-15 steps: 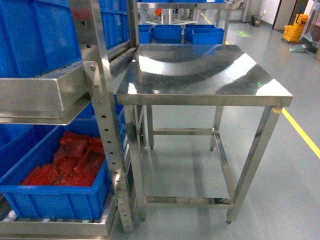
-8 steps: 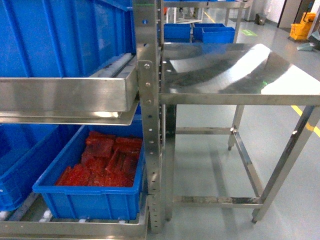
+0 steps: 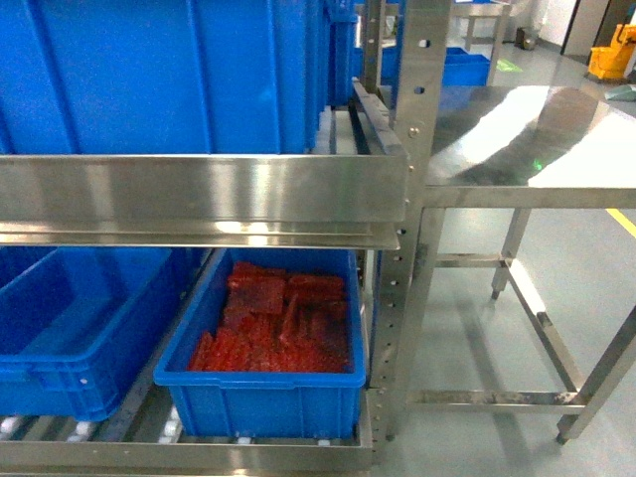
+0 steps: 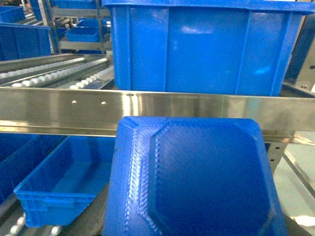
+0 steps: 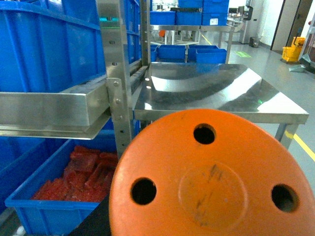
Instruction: Sort blue parts and orange caps into right shelf containers
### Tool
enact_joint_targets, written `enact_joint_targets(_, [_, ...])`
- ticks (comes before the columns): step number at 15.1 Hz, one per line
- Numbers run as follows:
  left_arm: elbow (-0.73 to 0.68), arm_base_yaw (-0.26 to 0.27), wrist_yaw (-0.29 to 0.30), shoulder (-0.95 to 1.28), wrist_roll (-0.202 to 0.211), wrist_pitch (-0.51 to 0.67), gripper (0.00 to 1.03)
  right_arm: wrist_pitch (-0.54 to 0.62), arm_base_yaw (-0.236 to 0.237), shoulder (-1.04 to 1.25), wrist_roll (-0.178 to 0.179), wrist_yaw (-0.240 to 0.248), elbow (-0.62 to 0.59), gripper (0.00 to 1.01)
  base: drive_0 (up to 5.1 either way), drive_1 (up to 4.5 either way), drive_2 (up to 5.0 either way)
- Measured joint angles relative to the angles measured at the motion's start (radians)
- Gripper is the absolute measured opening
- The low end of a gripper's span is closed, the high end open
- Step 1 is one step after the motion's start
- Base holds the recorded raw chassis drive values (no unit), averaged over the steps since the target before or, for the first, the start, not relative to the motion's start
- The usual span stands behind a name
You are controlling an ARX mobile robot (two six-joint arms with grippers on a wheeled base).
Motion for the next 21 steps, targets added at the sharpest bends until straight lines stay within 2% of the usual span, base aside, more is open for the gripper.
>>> enact_joint_targets(21, [0.000,0.000,-0.001,0.000,0.000,0.003,0.43,0.001,0.000,0.000,0.000,0.000,0.000,0.46,-5.0,2.39,2.4])
